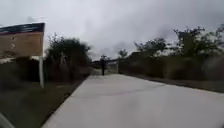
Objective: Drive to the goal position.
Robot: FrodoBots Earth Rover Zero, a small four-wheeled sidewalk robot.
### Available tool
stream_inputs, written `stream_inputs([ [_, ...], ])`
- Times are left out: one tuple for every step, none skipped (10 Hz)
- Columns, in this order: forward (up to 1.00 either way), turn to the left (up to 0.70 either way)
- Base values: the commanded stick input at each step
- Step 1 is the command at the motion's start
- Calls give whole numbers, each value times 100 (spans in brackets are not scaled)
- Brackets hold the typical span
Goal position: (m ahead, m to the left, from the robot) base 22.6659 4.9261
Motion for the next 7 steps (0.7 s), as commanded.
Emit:
stream_inputs([
  [85, 0],
  [85, 0],
  [85, 0],
  [85, 0],
  [85, 0],
  [85, 0],
  [85, 0],
])
